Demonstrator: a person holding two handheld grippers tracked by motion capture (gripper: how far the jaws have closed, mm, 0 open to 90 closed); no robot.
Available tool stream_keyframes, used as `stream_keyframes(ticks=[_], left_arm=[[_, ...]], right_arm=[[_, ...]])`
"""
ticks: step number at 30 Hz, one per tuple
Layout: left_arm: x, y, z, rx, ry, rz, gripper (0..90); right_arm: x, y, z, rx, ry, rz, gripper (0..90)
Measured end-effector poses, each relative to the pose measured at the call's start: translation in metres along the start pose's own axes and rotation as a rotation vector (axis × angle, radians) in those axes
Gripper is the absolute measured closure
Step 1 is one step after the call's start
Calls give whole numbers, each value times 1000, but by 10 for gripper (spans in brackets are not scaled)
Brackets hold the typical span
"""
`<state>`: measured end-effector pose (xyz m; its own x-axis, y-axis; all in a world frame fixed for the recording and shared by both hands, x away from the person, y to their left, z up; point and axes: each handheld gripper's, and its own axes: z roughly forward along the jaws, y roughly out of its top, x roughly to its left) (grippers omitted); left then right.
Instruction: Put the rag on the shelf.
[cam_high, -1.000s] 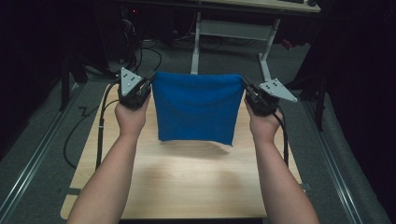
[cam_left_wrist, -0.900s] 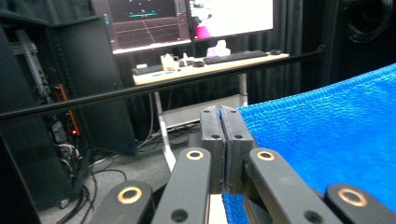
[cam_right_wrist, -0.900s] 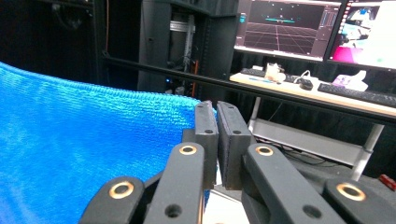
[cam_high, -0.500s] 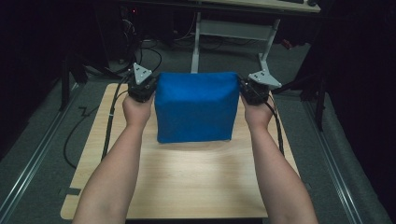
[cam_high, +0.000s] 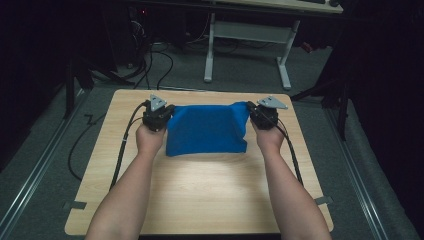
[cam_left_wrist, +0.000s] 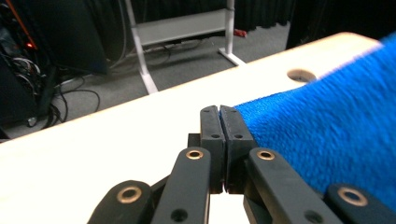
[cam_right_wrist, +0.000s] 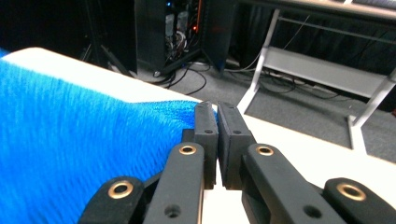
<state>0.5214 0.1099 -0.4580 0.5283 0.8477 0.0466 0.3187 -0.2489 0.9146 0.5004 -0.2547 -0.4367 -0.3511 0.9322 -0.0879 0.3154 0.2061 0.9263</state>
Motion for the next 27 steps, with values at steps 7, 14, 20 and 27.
stream_keyframes(ticks=[7,14,20,27], left_arm=[[-7,-20,3,17,-39,-31,892],[-15,-35,6,44,-60,-23,892],[-17,-43,6,58,-71,-26,891],[-18,-53,6,83,-76,-25,890]], right_arm=[[11,-25,7,34,31,1,877],[19,-33,11,62,49,7,877],[22,-40,12,70,53,9,876],[20,-53,14,106,49,23,876]])
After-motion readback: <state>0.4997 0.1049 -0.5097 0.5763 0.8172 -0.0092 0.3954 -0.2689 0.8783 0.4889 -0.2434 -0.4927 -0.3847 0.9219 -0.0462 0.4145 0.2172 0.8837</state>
